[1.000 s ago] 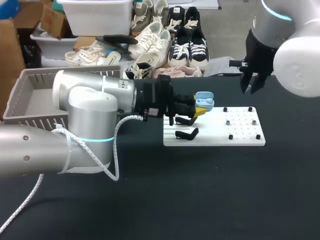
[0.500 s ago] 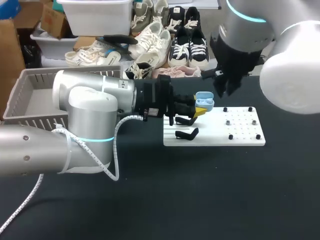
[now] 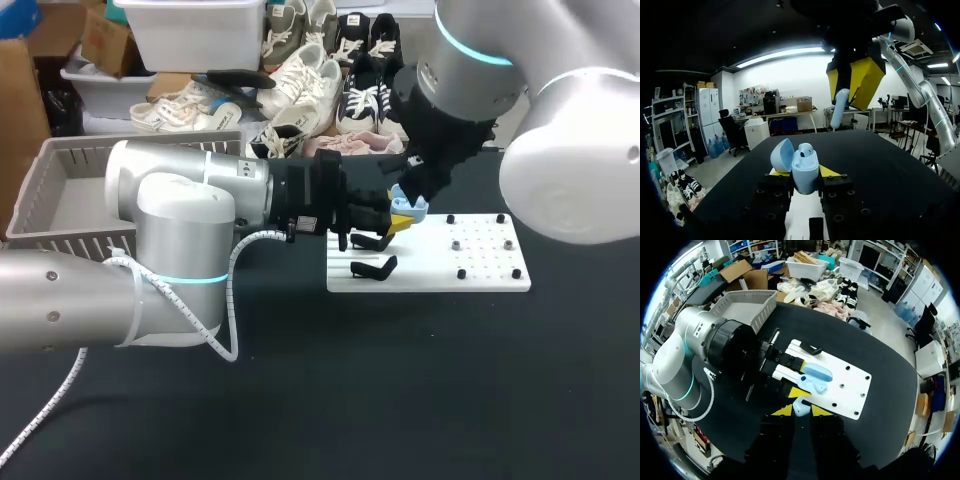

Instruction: Pick up each earbud case from the left stands, insert the matching earbuds, close the lid, and place the case in the box.

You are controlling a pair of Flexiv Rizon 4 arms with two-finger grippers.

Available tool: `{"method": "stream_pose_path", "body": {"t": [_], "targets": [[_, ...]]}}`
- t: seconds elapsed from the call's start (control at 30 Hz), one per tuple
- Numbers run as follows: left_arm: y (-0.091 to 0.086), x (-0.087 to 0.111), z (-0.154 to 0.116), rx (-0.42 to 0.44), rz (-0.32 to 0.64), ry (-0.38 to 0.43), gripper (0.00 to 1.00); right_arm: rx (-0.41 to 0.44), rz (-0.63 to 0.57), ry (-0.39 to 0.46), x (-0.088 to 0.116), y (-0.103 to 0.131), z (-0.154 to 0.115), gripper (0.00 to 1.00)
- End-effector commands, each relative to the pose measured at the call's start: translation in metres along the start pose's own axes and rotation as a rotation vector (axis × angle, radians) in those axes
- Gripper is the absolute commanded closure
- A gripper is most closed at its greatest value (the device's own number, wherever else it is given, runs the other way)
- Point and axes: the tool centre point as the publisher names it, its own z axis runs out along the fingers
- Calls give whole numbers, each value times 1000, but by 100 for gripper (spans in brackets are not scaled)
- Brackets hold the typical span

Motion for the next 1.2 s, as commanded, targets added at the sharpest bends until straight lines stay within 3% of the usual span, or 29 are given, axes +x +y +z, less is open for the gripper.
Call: {"method": "stream_pose_path", "body": {"t": [0.03, 0.47, 1.2], "targets": [[-1, 1, 0, -3, 1, -2, 100, -7, -4, 18, -12, 0, 12, 100], [-1, 1, 0, -3, 1, -2, 100, -11, -18, 28, -23, -1, 26, 100], [-1, 1, 0, -3, 1, -2, 100, 5, 9, 47, -22, -5, 30, 100]]}}
